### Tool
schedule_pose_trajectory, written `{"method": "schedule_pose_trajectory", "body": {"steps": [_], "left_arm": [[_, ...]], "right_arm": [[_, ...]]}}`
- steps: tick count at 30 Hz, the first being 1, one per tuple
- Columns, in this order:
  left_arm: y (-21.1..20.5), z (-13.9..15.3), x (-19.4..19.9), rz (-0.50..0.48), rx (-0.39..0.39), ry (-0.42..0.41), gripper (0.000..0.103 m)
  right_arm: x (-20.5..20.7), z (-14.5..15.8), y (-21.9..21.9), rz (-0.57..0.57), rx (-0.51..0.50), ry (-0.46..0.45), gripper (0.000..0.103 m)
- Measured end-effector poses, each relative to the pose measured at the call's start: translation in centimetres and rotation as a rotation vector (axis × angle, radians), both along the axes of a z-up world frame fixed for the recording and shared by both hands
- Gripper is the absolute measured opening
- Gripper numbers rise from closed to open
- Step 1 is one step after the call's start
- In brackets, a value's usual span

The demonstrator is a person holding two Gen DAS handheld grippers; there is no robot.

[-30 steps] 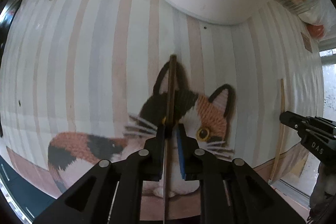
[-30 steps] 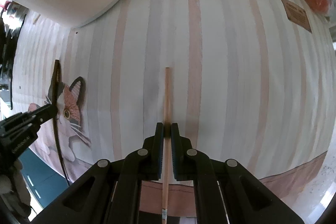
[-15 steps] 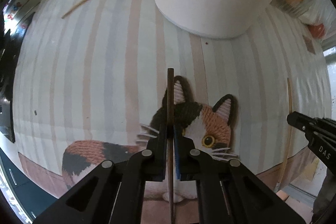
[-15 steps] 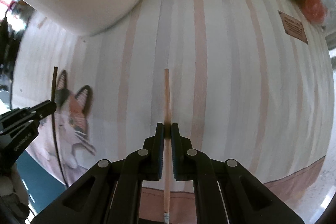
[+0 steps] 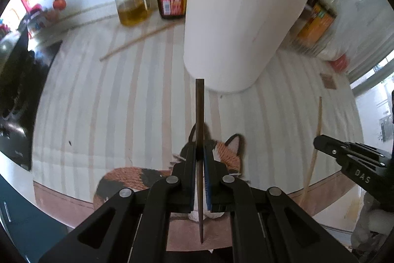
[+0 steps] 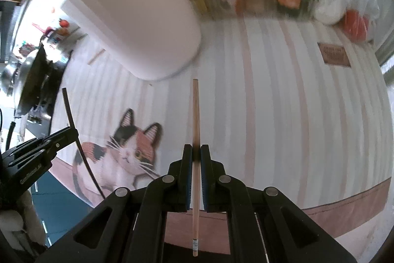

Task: Organize utensils
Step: 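Lift both held chopsticks up toward the white chopstick holder, then lower both chopsticks into the holder and open both tools to release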

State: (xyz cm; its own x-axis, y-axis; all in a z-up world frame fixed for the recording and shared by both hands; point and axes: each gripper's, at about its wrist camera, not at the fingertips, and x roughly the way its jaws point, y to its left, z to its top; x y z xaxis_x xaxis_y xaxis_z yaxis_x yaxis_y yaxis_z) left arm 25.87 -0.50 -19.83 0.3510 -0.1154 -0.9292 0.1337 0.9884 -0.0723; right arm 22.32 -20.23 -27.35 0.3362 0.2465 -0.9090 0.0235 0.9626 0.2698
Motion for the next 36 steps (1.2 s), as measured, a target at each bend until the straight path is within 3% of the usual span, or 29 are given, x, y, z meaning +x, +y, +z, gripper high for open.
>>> {"method": "schedule_pose_trajectory", "body": {"steps": [19,36], "left_arm": [[-0.4,7.9,1.2,-0.034,-0.033,-0.214,0.003],[0.7,18.9,2.5,-0.028,-0.095,-0.39,0.003]], "right_arm": [[0.2,9.3,-0.1,-0.034,0.055,-0.254,0.006],[4.5,22.5,1.0,-0.02,0.058,-0.502,0.006]]}}
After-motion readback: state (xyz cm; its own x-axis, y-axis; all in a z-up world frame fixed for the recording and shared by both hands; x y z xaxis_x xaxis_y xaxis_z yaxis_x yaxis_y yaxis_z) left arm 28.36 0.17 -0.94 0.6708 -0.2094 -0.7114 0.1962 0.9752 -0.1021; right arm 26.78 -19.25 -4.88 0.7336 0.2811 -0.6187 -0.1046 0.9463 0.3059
